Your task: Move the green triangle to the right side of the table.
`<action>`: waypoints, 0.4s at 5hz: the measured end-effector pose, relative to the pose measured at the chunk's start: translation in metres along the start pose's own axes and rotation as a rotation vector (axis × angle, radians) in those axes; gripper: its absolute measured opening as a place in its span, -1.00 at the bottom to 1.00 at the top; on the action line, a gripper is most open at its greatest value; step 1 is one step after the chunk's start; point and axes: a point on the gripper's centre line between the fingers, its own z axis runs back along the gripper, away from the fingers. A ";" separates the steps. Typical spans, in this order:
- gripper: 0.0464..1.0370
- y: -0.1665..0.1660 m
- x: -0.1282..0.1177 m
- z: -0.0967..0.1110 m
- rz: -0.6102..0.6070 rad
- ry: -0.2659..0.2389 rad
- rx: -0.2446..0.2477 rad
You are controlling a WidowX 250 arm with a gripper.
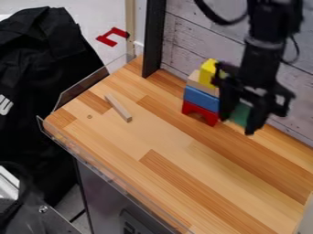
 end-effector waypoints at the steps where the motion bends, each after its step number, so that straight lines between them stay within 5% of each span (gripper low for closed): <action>1: 0.04 -0.007 0.003 -0.020 0.011 0.022 0.039; 2: 0.04 -0.018 0.006 -0.044 -0.008 0.042 0.041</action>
